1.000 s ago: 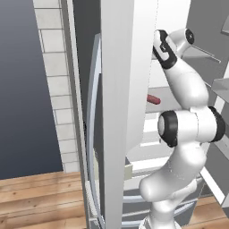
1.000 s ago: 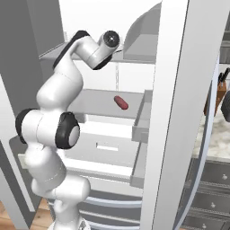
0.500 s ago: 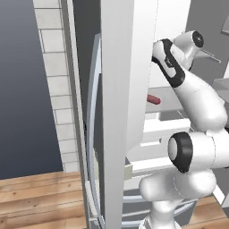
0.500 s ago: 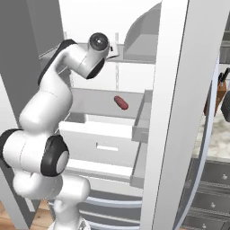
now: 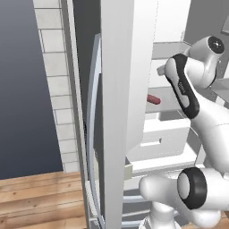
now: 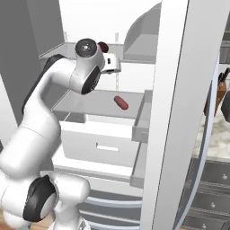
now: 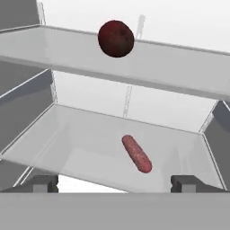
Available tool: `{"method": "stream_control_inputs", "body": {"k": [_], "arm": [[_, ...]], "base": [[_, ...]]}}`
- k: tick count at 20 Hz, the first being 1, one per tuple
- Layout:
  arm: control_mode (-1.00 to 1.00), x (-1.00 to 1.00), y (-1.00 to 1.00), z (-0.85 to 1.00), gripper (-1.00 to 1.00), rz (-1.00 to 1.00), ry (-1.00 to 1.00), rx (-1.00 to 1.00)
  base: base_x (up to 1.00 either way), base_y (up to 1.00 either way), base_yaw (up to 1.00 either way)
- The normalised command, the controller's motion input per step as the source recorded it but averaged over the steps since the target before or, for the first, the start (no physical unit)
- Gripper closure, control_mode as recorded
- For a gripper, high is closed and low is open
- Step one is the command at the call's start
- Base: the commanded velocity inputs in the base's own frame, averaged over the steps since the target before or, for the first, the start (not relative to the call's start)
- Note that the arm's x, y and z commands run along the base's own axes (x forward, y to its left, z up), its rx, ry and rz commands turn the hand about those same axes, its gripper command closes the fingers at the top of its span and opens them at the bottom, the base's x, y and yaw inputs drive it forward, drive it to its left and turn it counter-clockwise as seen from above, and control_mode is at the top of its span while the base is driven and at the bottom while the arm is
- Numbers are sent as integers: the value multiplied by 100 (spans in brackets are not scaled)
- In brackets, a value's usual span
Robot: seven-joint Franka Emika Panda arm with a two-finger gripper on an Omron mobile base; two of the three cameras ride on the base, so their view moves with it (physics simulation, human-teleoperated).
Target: Move the salami and potato from the second highest shelf to the top shelf to make space. Then, place the pitcher from the counter on the cleared second highest shelf.
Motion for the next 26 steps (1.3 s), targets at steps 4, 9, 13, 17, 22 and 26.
{"method": "stream_control_inputs", "body": {"k": [4,9,13,17,22,26], "arm": [[-100,-72,-3,-78,-100,0,14,-10],[-100,-37,0,-84,-100,1,18,-7],[-100,-2,0,-53,-100,2,19,0],[-100,17,-1,-27,-100,3,14,0],[-100,33,-11,-15,-100,3,5,0],[-100,32,-22,-2,-100,1,0,1]], "base": [[0,0,0],[0,0,0],[0,0,0],[0,0,0],[0,0,0],[0,0,0]]}}
